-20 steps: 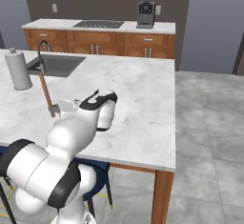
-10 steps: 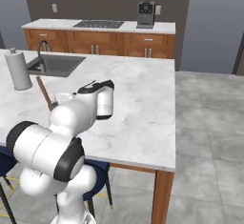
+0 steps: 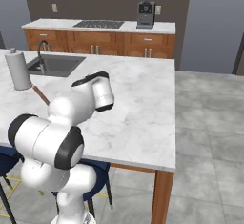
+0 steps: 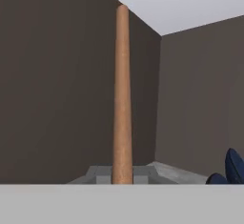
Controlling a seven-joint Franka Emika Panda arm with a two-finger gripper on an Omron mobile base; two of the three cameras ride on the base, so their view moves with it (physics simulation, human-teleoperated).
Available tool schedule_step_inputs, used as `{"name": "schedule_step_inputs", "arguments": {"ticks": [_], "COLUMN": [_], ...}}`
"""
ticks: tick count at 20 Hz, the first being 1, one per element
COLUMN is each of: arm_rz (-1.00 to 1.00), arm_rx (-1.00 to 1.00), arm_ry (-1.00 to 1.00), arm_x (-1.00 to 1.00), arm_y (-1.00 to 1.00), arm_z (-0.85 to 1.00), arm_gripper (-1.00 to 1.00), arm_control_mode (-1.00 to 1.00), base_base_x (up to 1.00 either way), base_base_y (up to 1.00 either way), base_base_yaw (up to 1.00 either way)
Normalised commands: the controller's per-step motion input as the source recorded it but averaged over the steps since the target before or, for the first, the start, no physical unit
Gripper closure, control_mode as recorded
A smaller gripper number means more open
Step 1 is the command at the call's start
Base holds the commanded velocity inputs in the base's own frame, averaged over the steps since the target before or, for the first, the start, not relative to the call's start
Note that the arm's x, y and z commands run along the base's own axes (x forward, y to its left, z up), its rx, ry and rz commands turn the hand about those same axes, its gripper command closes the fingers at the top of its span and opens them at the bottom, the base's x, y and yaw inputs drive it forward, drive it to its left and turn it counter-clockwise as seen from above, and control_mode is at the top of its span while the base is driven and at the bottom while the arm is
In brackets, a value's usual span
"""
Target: Take a straw from the drawer in front and place it inside the glass cup on the dining counter.
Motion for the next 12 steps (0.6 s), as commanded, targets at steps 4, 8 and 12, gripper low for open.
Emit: {"name": "schedule_step_inputs", "arguments": {"ticks": [4, 8, 12], "arm_rz": [0.0, 0.0, 0.0], "arm_rx": [0.0, 0.01, 0.0], "arm_ry": [0.16, 0.13, 0.03], "arm_x": [0.24, 0.13, 0.01], "arm_y": [0.03, 0.23, 0.34], "arm_z": [-0.43, -0.27, -0.14], "arm_gripper": [1.0, 1.0, 1.0], "arm_control_mode": [-1.0, -1.0, -1.0], "base_base_x": [0.0, 0.0, 0.0], "base_base_y": [0.0, 0.0, 0.0], "base_base_yaw": [0.0, 0.0, 0.0]}}
